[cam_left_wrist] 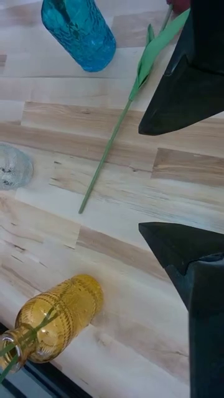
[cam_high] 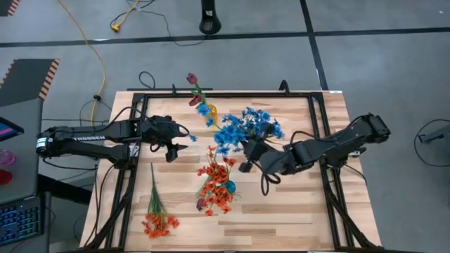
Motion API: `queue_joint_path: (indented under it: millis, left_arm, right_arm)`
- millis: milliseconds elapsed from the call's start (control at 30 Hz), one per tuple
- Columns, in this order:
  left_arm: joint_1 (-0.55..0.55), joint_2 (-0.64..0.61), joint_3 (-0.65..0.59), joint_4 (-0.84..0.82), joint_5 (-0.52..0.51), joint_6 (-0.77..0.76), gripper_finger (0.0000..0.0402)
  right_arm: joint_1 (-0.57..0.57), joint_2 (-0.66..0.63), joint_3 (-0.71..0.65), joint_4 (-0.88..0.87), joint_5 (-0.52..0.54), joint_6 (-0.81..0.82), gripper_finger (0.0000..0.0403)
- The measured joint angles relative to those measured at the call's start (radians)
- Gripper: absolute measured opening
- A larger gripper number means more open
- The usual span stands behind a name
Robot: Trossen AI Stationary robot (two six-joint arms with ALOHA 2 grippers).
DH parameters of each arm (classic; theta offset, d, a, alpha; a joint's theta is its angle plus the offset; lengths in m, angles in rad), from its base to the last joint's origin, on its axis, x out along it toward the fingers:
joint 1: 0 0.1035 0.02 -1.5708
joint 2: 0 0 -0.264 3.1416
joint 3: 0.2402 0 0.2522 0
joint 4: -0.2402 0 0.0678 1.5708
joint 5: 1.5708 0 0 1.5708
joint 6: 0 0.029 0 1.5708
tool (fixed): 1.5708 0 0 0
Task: Sort flowers into vase by color
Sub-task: Put the blue flowers into the transparent vase
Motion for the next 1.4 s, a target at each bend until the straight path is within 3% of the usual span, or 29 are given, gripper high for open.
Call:
queue_joint_path:
  millis: [100, 200, 300, 533, 633, 800, 867, 1133, 1400]
  left_arm:
    - [0.0, 0.0, 0.0, 0.0, 0.0, 0.0, 0.0228]
    - [0.0, 0.0, 0.0, 0.0, 0.0, 0.0, 0.0228]
    - [0.0, 0.0, 0.0, 0.0, 0.0, 0.007, 0.0228]
    - [0.0, 0.0, 0.0, 0.0, 0.0, 0.007, 0.0228]
    - [0.0, 0.0, 0.0, 0.0, 0.0, 0.008, 0.0228]
    - [0.0, 0.0, 0.0, 0.0, 0.0, 0.007, 0.0228]
    - [0.0, 0.0, 0.0, 0.0, 0.0, 0.001, 0.0228]
    - [0.0, 0.0, 0.0, 0.0, 0.0, 0.0, 0.0228]
    - [0.0, 0.0, 0.0, 0.0, 0.0, 0.0, 0.0228]
  right_arm:
    - [0.028, -0.015, 0.0, -0.121, 0.016, 0.11, 0.0043]
    - [0.06, -0.016, 0.0, -0.172, 0.096, 0.158, 0.0043]
    - [0.085, -0.015, -0.001, -0.178, 0.145, 0.163, 0.0043]
    - [0.083, -0.015, -0.001, -0.131, 0.131, 0.155, 0.0043]
    - [0.066, -0.015, -0.001, -0.029, 0.043, 0.05, 0.0043]
    - [0.016, -0.015, -0.001, 0.192, -0.223, -0.191, 0.0043]
    - [-0.009, -0.015, -0.001, 0.242, -0.281, -0.243, 0.0043]
    - [-0.05, -0.069, -0.029, 0.128, -0.359, -0.181, 0.0043]
    - [-0.038, -0.245, -0.361, 0.47, -0.362, -0.2, 0.0043]
